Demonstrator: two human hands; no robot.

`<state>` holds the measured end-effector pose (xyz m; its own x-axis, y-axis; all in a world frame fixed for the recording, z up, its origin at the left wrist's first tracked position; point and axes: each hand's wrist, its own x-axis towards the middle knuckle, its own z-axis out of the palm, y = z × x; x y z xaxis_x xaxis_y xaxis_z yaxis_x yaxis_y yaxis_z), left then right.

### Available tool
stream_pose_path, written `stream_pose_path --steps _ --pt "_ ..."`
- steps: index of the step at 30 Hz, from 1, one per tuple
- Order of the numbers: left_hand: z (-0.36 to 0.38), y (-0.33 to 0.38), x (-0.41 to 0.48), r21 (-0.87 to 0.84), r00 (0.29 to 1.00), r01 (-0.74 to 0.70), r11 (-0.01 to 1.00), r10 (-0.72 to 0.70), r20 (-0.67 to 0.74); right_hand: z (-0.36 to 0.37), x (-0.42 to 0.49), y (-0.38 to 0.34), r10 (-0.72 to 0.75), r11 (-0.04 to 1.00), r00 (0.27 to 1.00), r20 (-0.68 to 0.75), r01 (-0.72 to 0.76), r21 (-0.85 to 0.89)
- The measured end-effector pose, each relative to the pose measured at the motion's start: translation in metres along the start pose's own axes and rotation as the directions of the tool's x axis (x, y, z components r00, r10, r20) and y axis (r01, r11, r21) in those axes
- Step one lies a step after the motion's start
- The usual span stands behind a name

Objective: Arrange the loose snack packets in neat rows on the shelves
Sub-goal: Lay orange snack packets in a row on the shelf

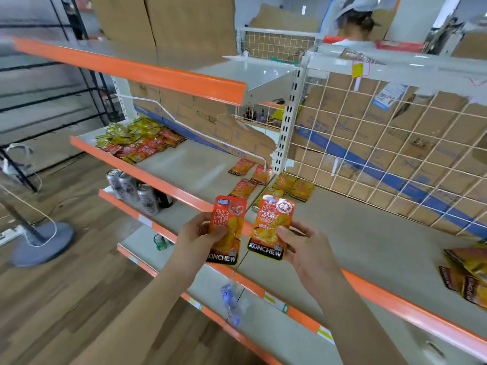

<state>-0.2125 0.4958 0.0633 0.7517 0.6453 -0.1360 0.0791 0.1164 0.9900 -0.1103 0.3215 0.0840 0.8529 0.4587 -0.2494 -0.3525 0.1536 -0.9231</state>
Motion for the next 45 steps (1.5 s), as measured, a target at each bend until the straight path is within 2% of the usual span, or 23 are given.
stream_pose_path --steps 10,19,29,32,40,45 --pt "-0.055 -0.002 0.032 -0.044 0.996 0.023 0.999 -0.027 -0.089 0.057 0.043 0.017 0.039 0.999 0.998 0.051 -0.038 -0.009" --pt "-0.096 0.004 0.108 -0.009 0.994 0.017 1.000 -0.018 -0.109 0.108 0.109 0.036 0.059 0.998 0.995 0.077 -0.058 -0.013" --pt "-0.107 0.010 0.195 0.034 0.998 0.045 0.998 -0.044 -0.033 0.145 0.175 0.033 0.070 0.997 0.996 -0.049 -0.072 -0.027" --pt "-0.107 0.012 0.215 0.030 0.999 0.053 0.998 -0.053 -0.010 0.154 0.188 0.029 0.038 0.994 0.998 -0.057 -0.044 -0.100" --pt "-0.108 -0.010 0.259 0.004 0.997 0.076 0.997 -0.076 0.025 0.154 0.213 0.049 -0.041 0.959 0.980 -0.194 -0.016 -0.285" --pt "-0.107 -0.022 0.291 0.144 0.991 0.044 0.989 -0.061 0.120 0.153 0.228 0.071 -0.117 0.937 0.947 -0.299 0.005 -0.350"
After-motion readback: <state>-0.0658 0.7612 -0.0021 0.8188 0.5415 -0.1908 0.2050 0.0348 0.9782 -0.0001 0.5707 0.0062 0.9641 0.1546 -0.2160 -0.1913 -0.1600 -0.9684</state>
